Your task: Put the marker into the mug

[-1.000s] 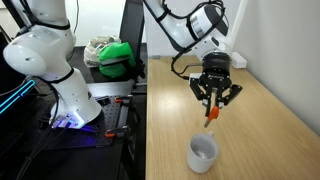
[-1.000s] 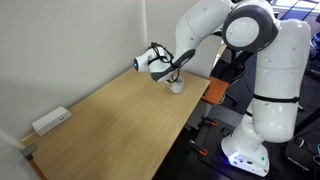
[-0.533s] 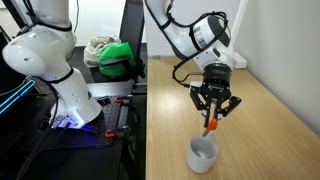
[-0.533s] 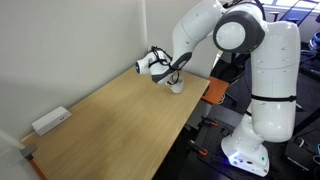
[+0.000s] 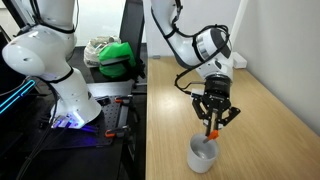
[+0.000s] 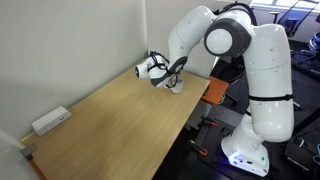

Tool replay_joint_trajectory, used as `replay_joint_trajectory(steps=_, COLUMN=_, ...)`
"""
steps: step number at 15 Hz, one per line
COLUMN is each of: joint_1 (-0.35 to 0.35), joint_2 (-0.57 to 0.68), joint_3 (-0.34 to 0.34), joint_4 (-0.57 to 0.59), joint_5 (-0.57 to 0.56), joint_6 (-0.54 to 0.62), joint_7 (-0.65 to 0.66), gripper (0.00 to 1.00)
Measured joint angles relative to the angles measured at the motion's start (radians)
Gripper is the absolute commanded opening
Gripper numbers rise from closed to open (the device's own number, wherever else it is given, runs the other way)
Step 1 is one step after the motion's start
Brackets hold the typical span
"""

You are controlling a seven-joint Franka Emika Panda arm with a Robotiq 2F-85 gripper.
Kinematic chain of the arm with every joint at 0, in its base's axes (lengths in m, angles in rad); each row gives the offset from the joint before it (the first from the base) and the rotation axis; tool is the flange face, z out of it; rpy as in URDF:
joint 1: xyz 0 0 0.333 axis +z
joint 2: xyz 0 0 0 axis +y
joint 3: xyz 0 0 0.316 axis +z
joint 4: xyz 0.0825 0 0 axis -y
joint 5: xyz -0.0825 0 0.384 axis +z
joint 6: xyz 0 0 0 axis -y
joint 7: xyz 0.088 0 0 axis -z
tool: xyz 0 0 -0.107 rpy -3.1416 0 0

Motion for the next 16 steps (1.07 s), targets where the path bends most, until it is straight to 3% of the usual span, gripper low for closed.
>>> replay_joint_trajectory(steps=8, joint_1=0.006, joint_2=0.014, joint_3=0.002, joint_4=0.029, joint_5=0.004, joint_6=-0.001, joint_7=0.0, gripper=0.99)
replay_joint_trajectory(steps=16, joint_1=0.028, joint_2=-0.181, joint_3=0.037, joint_4=-0.051, joint_5=0.004, joint_6=-0.014, joint_7=-0.013, gripper=1.0)
